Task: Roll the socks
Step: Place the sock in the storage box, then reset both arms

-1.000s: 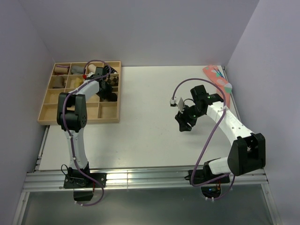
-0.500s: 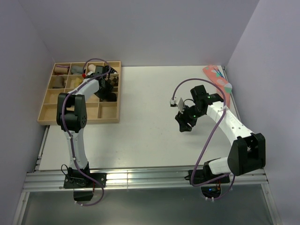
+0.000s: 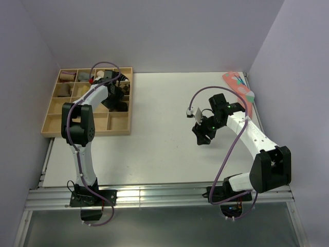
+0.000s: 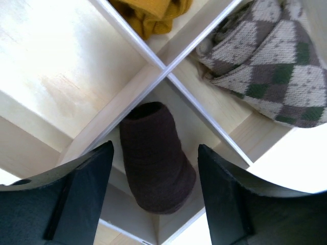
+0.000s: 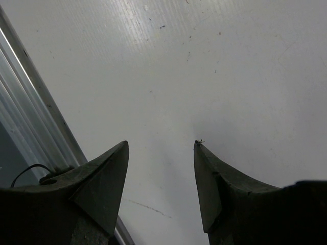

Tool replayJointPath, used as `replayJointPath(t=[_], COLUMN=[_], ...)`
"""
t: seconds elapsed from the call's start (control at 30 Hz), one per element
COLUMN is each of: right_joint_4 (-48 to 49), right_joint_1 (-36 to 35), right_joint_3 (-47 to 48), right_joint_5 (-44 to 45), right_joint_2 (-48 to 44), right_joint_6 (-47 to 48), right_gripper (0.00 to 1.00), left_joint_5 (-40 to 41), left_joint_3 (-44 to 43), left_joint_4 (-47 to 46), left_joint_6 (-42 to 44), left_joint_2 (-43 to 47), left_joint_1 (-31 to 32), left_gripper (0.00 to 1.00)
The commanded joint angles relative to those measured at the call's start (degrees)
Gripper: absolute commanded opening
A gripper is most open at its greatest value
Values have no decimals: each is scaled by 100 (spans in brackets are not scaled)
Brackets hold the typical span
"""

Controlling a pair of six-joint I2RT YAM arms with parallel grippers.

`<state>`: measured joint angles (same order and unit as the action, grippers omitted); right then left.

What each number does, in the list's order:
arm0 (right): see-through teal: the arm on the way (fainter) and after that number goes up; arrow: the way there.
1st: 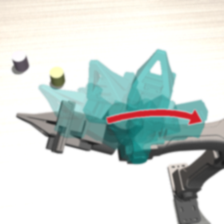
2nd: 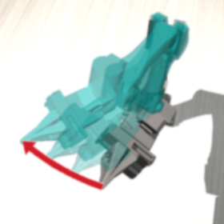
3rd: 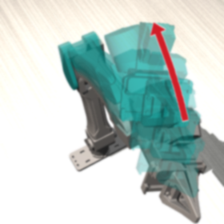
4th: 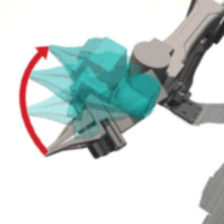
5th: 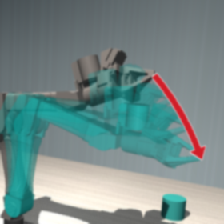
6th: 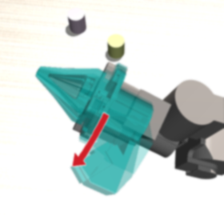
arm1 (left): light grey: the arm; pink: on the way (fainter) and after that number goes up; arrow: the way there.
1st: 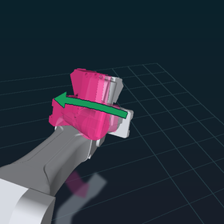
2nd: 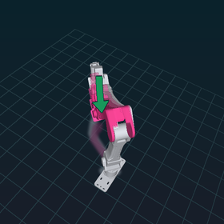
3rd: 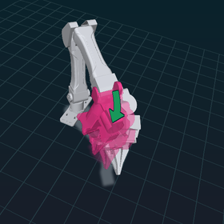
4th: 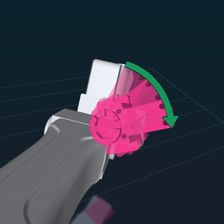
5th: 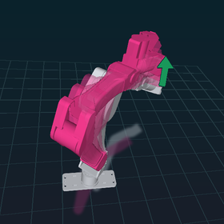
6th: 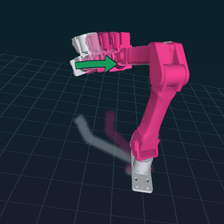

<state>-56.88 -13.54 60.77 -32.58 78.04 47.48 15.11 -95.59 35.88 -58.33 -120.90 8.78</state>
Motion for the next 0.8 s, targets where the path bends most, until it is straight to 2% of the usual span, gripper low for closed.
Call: replayJointPath(t=[0.0, 0.37, 0.77], right_joint_4=[-112, -139, -148], right_joint_1=[53, 62, 88], right_joint_3=[242, 225, 189], right_joint_5=[-82, -91, -144], right_joint_2=[1, -26, -61], right_joint_6=[77, 121, 121], right_gripper=[61, 61, 62], left_joint_5=[554, 554, 431], left_joint_3=[-258, -443, 40], left_joint_4=[455, 772, 701], left_joint_6=[67, 278, 506], left_joint_2=[295, 646, 1306], left_joint_1=[-130, -130, -122], left_gripper=[74, 74, 75])
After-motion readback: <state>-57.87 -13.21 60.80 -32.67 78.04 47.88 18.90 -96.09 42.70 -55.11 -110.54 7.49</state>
